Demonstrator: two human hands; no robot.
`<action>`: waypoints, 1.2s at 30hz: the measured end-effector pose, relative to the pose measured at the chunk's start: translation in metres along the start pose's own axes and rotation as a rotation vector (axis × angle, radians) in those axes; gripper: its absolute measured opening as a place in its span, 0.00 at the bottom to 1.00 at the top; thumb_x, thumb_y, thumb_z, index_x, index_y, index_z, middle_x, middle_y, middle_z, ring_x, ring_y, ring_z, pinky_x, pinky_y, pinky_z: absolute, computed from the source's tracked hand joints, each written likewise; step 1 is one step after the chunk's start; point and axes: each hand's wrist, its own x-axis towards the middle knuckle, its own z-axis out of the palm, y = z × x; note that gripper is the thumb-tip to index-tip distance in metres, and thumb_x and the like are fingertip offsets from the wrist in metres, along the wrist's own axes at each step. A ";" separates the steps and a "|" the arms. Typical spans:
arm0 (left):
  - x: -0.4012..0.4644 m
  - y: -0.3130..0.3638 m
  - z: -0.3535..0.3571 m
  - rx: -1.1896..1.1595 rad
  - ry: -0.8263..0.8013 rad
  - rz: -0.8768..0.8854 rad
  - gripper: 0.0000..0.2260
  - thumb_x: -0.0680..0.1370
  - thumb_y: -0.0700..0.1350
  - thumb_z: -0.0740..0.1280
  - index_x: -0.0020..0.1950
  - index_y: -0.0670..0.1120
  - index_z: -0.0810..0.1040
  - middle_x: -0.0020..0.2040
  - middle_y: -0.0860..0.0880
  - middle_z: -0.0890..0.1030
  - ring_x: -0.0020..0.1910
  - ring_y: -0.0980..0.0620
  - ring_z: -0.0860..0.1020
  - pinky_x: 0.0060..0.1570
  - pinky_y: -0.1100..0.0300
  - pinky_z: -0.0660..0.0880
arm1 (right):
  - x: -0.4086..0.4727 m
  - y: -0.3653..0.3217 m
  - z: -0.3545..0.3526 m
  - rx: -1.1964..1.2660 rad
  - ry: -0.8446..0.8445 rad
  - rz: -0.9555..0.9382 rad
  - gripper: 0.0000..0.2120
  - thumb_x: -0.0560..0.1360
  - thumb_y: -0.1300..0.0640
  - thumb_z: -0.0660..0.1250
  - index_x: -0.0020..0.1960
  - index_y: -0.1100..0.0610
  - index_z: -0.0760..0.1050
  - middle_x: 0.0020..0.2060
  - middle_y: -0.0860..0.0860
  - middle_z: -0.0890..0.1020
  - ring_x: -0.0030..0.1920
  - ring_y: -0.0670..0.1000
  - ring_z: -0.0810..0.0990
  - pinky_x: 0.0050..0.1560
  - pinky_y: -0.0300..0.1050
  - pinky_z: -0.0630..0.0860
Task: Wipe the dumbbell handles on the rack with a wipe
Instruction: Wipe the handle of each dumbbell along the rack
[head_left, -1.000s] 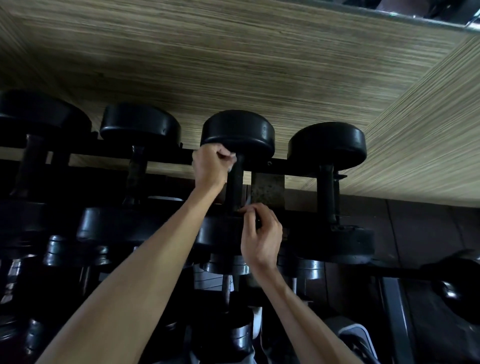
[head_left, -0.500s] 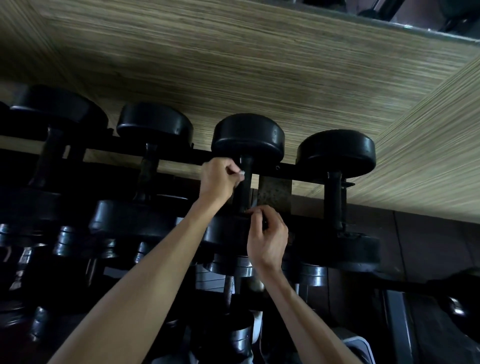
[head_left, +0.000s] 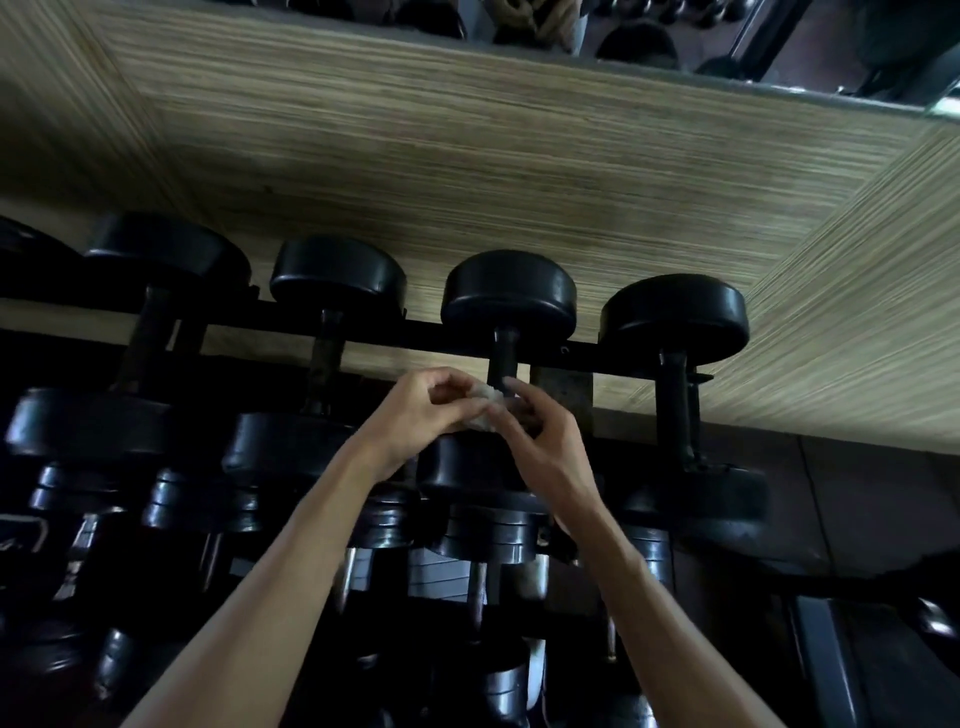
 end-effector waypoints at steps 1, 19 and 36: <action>-0.005 0.000 -0.006 -0.084 -0.009 -0.009 0.12 0.75 0.39 0.72 0.59 0.41 0.79 0.53 0.43 0.85 0.55 0.49 0.83 0.56 0.58 0.80 | 0.001 -0.006 0.001 -0.004 -0.040 -0.015 0.14 0.78 0.52 0.71 0.62 0.53 0.80 0.47 0.47 0.85 0.48 0.44 0.83 0.50 0.36 0.79; -0.066 -0.018 -0.154 0.124 0.193 0.242 0.15 0.73 0.36 0.75 0.57 0.47 0.78 0.47 0.48 0.82 0.43 0.61 0.82 0.47 0.66 0.77 | -0.021 -0.075 0.149 0.273 -0.241 0.120 0.10 0.80 0.64 0.67 0.59 0.59 0.81 0.46 0.53 0.84 0.49 0.49 0.83 0.51 0.43 0.81; -0.023 -0.075 -0.145 0.471 0.797 0.180 0.08 0.83 0.46 0.60 0.55 0.48 0.78 0.48 0.53 0.80 0.46 0.58 0.78 0.43 0.74 0.71 | 0.108 -0.026 0.188 -0.031 0.156 0.228 0.07 0.75 0.69 0.65 0.44 0.62 0.80 0.34 0.52 0.78 0.30 0.42 0.71 0.25 0.27 0.65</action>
